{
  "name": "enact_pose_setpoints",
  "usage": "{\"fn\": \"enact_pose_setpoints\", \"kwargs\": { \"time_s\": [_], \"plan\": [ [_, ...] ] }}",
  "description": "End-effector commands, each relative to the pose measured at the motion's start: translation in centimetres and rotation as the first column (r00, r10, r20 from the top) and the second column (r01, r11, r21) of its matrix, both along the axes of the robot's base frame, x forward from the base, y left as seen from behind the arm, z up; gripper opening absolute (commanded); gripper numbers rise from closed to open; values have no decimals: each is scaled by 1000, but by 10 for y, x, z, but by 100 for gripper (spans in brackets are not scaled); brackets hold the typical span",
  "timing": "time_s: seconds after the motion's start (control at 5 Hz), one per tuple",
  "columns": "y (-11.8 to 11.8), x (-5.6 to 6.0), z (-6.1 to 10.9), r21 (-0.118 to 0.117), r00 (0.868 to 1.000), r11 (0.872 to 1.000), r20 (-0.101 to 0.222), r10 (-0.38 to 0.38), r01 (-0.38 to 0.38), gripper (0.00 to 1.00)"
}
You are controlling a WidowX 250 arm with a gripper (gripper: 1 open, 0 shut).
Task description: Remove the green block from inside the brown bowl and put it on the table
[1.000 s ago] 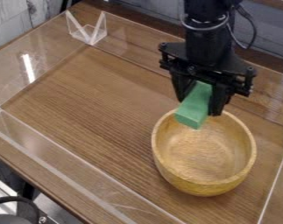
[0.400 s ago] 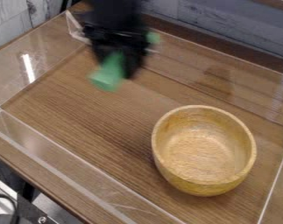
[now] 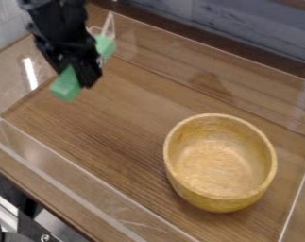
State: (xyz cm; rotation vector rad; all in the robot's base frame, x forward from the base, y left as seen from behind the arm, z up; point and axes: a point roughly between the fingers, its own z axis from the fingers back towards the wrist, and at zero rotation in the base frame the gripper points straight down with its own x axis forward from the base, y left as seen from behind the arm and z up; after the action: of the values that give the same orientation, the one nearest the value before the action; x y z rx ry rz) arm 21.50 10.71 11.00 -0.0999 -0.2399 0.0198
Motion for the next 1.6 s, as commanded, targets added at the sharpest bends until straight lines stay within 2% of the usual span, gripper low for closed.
{"fn": "enact_pose_setpoints", "kwargs": {
  "time_s": [0.0, 0.4, 0.8, 1.0, 1.2, 1.4],
  "plan": [
    [9, 11, -14, 29, 1000, 1000, 30, 4, -5, 0],
    [3, 21, -42, 32, 1000, 999, 21, -10, 10, 0],
    [1, 29, -58, 26, 1000, 1000, 13, -9, 9, 0],
    [-2, 30, -57, 15, 1000, 1000, 3, -5, 5, 100],
    [-3, 31, -58, 5, 1000, 1000, -9, 3, -3, 0],
    [-6, 32, -63, -3, 1000, 1000, -15, 7, -7, 100]
  ]
}}
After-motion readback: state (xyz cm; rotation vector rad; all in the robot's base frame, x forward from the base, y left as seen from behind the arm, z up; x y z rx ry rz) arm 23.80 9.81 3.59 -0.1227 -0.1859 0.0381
